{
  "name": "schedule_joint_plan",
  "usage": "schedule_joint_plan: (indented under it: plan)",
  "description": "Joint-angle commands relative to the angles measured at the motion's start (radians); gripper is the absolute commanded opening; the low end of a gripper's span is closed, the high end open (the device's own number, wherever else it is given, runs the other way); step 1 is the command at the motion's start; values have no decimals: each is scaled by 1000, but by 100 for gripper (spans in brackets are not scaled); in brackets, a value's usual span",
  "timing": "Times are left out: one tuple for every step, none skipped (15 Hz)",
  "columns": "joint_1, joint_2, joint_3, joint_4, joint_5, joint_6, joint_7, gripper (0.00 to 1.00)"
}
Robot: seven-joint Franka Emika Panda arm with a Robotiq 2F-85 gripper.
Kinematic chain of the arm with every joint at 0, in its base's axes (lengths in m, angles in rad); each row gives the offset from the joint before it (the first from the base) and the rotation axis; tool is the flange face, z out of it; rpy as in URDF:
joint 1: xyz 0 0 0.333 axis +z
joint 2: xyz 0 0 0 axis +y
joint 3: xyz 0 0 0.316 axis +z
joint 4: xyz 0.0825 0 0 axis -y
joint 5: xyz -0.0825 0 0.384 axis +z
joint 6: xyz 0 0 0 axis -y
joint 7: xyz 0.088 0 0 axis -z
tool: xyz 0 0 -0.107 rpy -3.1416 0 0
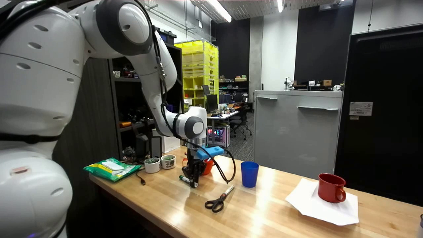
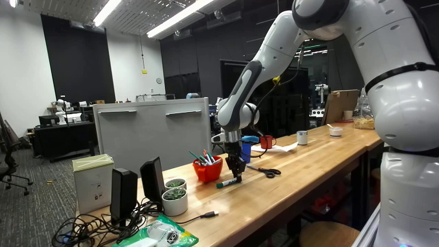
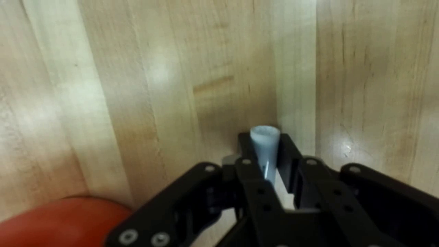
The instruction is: Put the marker in the left red cup
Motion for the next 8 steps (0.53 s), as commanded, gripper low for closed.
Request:
schedule_joint_plan:
  plan:
    - [-9,-99,-5,-51,-38,-52,2,5]
    - [-11,-114,-6,-56,-40,-66,-2,5]
    - [-12,-140,-9,-61,-47,-97,-5,5]
    - [-11,-161,-15,-68,-60,-118,-3,5]
    - [-10,-187,-21,-72,-74,-150,-1,5]
    - [-9,-208,-26,-77,-87,-172,-2,5]
    - [-7,-236,-32,-82,-105,-197,1,5]
    - [-5,-257,-36,-82,-119,-221,0,5]
